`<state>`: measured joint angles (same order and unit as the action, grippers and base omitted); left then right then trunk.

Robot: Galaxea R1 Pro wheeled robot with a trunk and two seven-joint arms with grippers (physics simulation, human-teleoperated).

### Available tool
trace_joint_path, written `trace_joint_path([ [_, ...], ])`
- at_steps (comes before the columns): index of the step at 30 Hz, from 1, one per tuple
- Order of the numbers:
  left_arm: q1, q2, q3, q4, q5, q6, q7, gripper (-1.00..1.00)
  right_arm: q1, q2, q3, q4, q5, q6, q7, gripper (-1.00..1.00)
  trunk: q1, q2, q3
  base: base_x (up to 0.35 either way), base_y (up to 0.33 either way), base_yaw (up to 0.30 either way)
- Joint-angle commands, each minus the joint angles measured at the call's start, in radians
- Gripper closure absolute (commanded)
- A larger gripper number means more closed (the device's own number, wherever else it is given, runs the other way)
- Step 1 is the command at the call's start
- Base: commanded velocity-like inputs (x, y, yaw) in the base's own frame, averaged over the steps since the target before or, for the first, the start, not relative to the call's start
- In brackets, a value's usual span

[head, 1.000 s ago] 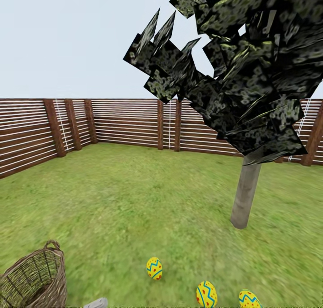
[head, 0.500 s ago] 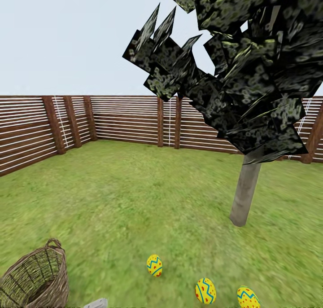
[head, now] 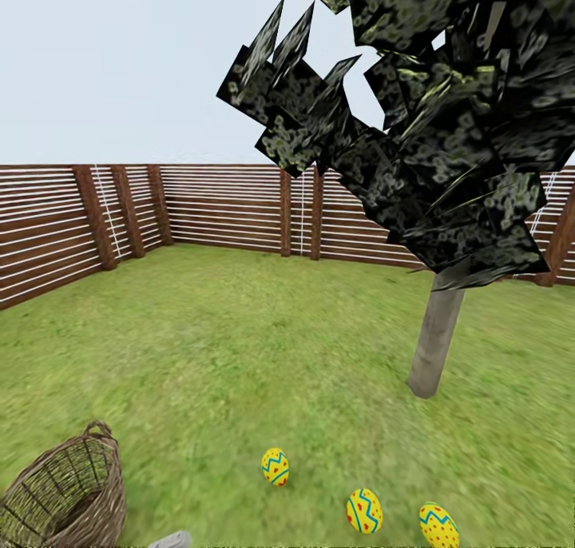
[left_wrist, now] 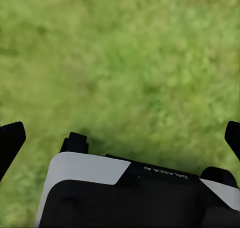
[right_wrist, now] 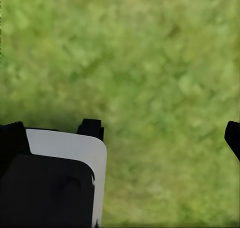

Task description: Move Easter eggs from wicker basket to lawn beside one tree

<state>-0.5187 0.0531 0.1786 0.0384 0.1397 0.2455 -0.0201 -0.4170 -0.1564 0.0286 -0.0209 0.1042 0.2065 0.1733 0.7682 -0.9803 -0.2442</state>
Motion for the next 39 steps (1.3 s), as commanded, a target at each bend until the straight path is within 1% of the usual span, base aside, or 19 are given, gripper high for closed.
trace_joint_path([
  [1, -0.001, 0.0, 0.001, 0.002, 0.011, 0.002, -0.002, -1.0, 0.0, 0.0, 0.002, -0.002, 0.011, 0.005, 0.005, -1.0, -0.004, 0.006, 0.0, 0.0, 0.0, 0.0],
  [23, -0.001, 0.0, -0.001, 0.018, 0.008, 0.008, -0.001, -1.0, 0.0, 0.004, 0.004, -0.001, 0.012, 0.005, 0.004, -1.0, -0.088, 0.16, 0.033, 0.0, 0.0, 0.0],
  [31, -0.001, 0.001, -0.001, 0.019, 0.008, 0.009, -0.003, -1.0, 0.0, 0.006, 0.004, 0.006, 0.012, 0.007, -0.014, -1.0, -0.119, 0.216, 0.045, 0.0, 0.0, 0.0],
  [33, -0.001, 0.001, -0.001, 0.02, 0.008, 0.011, -0.004, -1.0, 0.0, 0.012, 0.006, 0.03, 0.013, 0.007, -0.02, -1.0, -0.127, 0.23, 0.048, 0.0, 0.0, 0.0],
  [35, 0.005, 0.003, -0.001, 0.021, 0.008, 0.015, -0.008, -1.0, 0.0, 0.031, 0.006, 0.06, 0.014, 0.005, -0.031, -1.0, -0.134, 0.244, 0.051, 0.0, 0.0, 0.0],
  [36, 0.027, 0.018, -0.001, 0.021, 0.008, 0.017, -0.012, -1.0, 0.0, 0.047, 0.007, 0.076, 0.014, 0.003, -0.043, -1.0, -0.138, 0.251, 0.053, 0.0, 0.0, 0.0],
  [38, 0.06, 0.052, -0.001, 0.021, 0.007, 0.015, -0.04, -1.0, 0.0, 0.06, 0.007, 0.087, 0.014, 0.001, -0.063, -1.0, -0.146, 0.265, 0.056, 0.0, 0.0, 0.0],
  [39, 0.075, 0.072, -0.001, 0.021, 0.007, 0.014, -0.084, -1.0, 0.0, 0.064, 0.007, 0.092, 0.015, 0.001, -0.073, -1.0, -0.15, 0.272, 0.057, 0.0, 0.0, 0.0],
])
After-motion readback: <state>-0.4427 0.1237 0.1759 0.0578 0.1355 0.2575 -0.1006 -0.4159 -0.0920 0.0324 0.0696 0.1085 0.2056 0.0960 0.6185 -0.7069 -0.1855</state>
